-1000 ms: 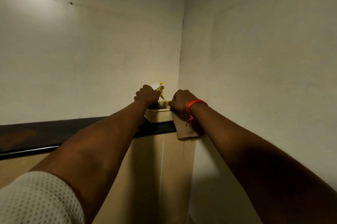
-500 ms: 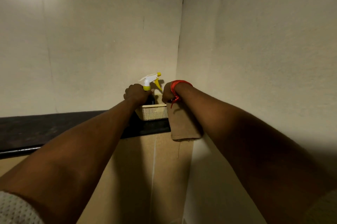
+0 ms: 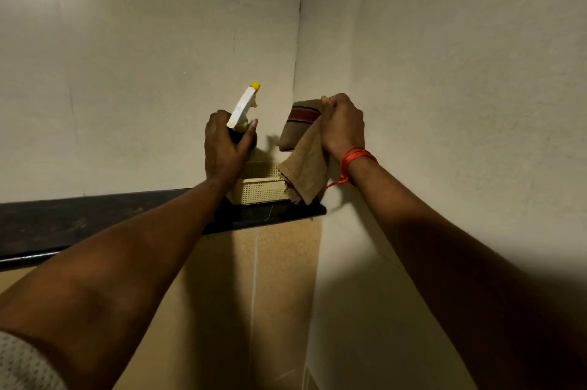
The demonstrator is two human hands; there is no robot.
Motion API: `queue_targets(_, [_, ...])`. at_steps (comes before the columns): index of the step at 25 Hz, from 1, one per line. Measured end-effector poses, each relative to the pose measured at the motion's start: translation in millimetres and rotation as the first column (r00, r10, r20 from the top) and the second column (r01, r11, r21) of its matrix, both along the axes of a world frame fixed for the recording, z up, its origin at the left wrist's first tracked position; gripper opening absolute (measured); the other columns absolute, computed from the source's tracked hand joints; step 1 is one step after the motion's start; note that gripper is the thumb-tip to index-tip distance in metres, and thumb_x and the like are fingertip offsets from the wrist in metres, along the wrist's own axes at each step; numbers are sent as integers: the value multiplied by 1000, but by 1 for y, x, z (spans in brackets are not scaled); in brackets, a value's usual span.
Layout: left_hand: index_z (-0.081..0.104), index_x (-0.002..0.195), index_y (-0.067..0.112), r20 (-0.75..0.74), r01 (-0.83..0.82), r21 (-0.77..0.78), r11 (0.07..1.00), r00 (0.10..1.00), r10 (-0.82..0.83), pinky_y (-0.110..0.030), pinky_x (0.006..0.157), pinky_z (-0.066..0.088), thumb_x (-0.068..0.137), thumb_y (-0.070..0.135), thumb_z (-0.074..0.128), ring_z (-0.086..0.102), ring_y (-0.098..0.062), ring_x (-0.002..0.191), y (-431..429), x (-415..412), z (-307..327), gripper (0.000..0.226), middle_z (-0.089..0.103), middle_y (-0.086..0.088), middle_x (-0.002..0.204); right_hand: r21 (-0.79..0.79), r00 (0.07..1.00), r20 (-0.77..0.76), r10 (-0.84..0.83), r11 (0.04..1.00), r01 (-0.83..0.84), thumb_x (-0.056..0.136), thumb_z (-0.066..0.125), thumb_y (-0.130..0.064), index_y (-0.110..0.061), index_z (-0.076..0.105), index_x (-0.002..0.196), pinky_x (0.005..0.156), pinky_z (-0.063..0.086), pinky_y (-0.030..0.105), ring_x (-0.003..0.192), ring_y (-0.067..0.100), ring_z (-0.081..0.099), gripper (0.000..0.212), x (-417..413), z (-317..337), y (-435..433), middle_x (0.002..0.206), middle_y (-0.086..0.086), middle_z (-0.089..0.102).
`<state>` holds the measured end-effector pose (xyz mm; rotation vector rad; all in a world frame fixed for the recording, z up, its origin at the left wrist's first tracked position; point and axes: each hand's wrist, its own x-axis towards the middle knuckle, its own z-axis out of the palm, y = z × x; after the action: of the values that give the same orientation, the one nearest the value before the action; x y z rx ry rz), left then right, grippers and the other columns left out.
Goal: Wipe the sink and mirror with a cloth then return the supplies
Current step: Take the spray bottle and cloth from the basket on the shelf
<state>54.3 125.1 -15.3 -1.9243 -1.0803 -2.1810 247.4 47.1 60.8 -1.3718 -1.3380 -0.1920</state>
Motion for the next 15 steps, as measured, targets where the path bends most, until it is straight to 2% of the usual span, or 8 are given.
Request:
queue_targets(2, [52,105,9,23,34,-17,999,999,-34,-36,75,50,94,48,63,57,-27,91,-12,-1,15,43,57,-14,98,13,991,-132,11,1000,-10,103,40,-36,-8,68,100,91,50,38,104,32,65,39,3,0,-10,106,13,72])
queue_targets(4, [49,101,12,64,70,-14,997,996,-69,-34,72,49,92,47,65,58,-25,86,-26,-2,29,39,58,-13,94,-62,966,-253,52,996,-70,102,45,-33,-8,68,85,83,47,31,92,26,63,37,5,-4,-19,91,13,70])
queue_targets(6, [46,101,17,201,141,-11,990,970,-136,-32,75,50,91,38,67,58,-20,84,-46,-2,44,31,60,-8,93,-153,933,-348,89,977,-150,101,49,-26,-10,61,69,72,39,27,75,21,57,37,4,-8,-35,72,6,60])
queue_targets(7, [47,105,17,309,197,-44,979,935,-174,-31,79,51,91,33,66,59,-17,86,-55,-3,51,29,62,-6,97,-178,898,-430,97,966,-189,100,50,-19,-7,61,69,70,39,27,71,20,55,34,4,-10,-42,71,5,57])
queue_targets(9, [53,112,13,502,380,-180,907,829,-247,-31,83,51,90,31,61,60,-16,89,-77,-7,59,29,66,-6,104,-191,725,-679,118,925,-329,97,45,-1,-1,59,72,59,47,25,60,21,56,29,1,-28,-67,72,10,55])
queue_targets(10, [57,108,12,558,482,-248,840,780,-283,-31,81,50,89,32,57,61,-17,85,-89,-11,57,28,66,-5,99,-222,663,-745,72,911,-348,97,38,3,-2,53,67,50,48,22,50,21,54,33,1,-50,-90,68,11,50])
queue_targets(13, [61,83,18,534,596,-417,686,772,-346,-32,73,47,86,35,54,61,-21,80,-129,-32,34,18,61,1,78,-261,396,-915,-83,868,-422,101,28,1,-4,48,59,47,46,23,48,24,48,47,-16,-141,-176,60,11,46])
queue_targets(15, [63,85,22,495,628,-501,595,772,-399,-35,80,56,84,39,56,69,-27,88,-165,-51,6,18,72,-2,88,-160,238,-970,-53,874,-458,102,26,3,-2,57,44,34,45,19,41,25,55,66,-37,-193,-240,45,10,53])
